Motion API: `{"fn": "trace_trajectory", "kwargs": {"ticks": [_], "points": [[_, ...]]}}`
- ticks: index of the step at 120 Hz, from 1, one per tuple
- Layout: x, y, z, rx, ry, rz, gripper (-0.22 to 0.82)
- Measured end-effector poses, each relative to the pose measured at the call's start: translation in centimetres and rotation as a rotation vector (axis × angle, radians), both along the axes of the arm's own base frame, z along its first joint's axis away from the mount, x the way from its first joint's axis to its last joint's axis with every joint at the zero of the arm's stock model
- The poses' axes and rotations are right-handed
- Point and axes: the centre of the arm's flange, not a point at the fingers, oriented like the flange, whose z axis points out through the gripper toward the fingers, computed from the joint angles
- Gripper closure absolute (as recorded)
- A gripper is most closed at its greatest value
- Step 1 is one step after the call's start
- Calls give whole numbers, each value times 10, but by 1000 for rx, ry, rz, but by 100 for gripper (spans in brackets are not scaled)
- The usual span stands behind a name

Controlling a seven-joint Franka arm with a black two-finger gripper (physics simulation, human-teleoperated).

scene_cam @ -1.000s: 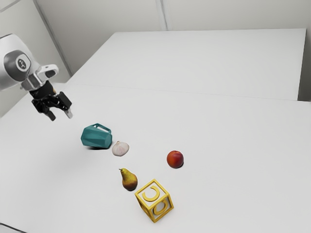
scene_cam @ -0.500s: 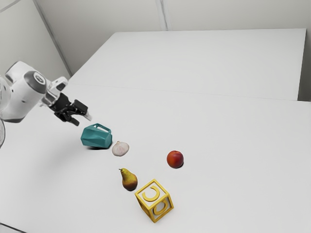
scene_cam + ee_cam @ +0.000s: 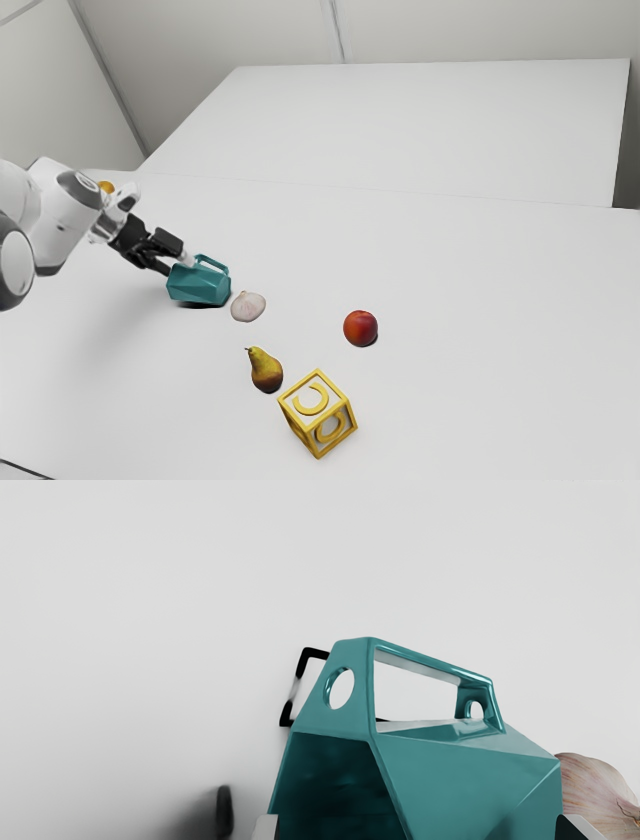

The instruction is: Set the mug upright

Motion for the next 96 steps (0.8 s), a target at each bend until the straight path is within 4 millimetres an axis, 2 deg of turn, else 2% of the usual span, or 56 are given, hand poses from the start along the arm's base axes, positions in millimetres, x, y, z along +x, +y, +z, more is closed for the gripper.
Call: {"fn": "trace_trajectory", "kwargs": {"ticks": [25, 47, 69, 77, 96], "points": [[-3, -2, -10, -105, -31, 2, 0], [-13, -1, -21, -202, -38, 9, 0], [-17, -5, -25, -258, -48, -7, 0], [-18, -6, -25, -268, -51, -14, 3], [-19, -7, -26, -279, -58, -28, 18]]}}
